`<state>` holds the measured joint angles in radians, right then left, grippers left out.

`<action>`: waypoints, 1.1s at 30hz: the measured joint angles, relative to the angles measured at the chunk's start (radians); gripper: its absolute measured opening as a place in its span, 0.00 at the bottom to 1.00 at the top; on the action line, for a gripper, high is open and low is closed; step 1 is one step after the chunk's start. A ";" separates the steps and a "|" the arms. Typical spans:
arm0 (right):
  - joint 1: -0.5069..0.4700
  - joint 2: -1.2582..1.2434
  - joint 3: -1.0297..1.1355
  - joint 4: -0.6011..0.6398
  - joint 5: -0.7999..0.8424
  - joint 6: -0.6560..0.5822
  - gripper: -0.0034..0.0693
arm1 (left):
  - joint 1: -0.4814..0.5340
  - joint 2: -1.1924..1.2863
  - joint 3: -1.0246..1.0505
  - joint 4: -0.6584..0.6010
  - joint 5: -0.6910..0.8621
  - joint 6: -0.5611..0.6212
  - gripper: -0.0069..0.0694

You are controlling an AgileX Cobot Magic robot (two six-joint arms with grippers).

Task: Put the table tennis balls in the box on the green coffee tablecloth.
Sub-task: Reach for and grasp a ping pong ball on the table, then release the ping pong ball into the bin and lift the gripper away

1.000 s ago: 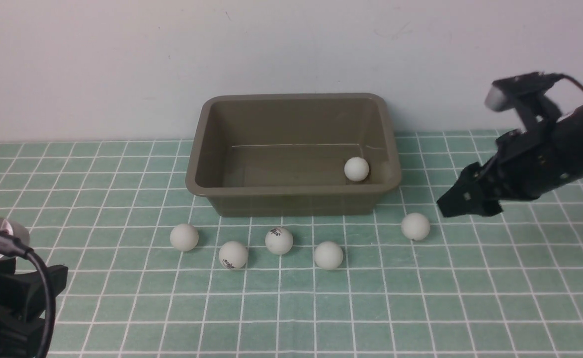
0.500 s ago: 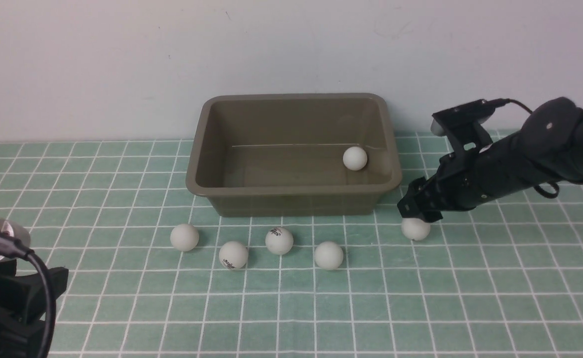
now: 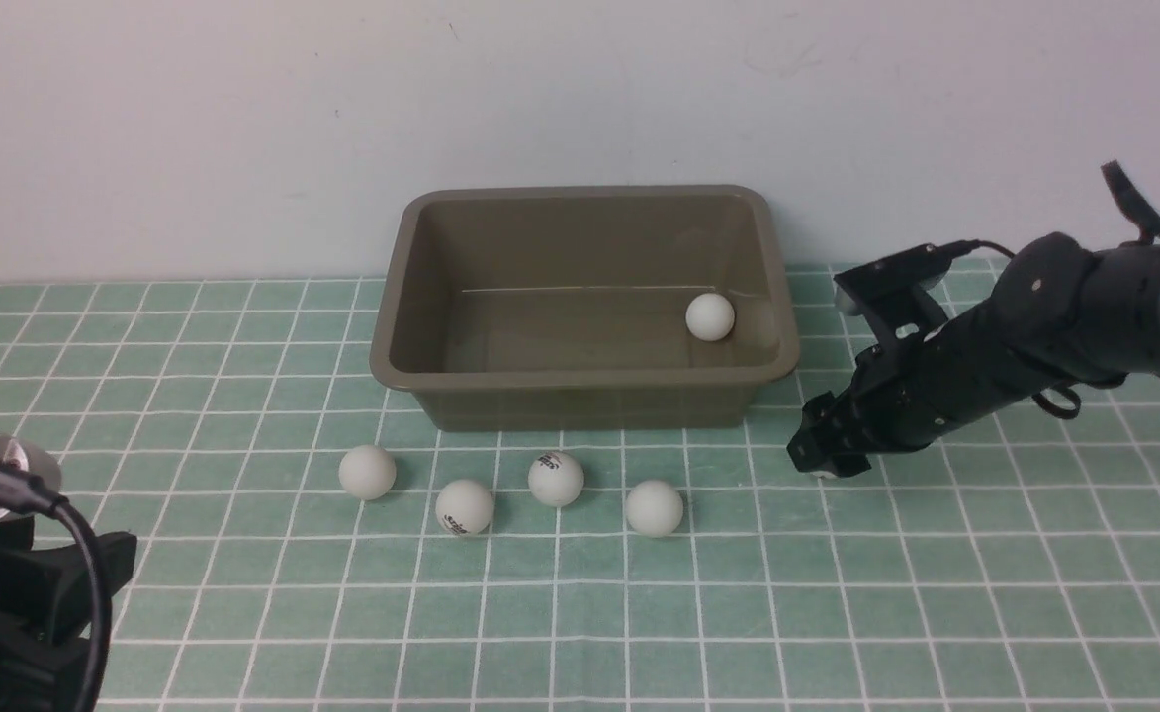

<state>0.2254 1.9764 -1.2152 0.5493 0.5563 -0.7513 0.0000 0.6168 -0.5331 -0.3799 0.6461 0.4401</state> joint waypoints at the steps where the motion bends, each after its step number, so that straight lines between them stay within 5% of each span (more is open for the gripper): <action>1: 0.000 -0.006 -0.005 -0.005 0.005 0.000 0.54 | 0.000 0.000 0.000 0.000 0.011 0.000 0.61; 21: -0.002 -0.074 -0.249 0.240 0.079 -0.103 0.54 | 0.000 0.000 0.000 0.000 0.012 0.000 0.61; 33: 0.000 0.012 -0.253 0.521 0.126 -0.384 0.54 | 0.000 0.000 0.000 0.000 0.004 0.001 0.61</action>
<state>0.2254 1.9880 -1.4682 1.0707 0.6826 -1.1354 0.0000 0.6168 -0.5331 -0.3803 0.6502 0.4410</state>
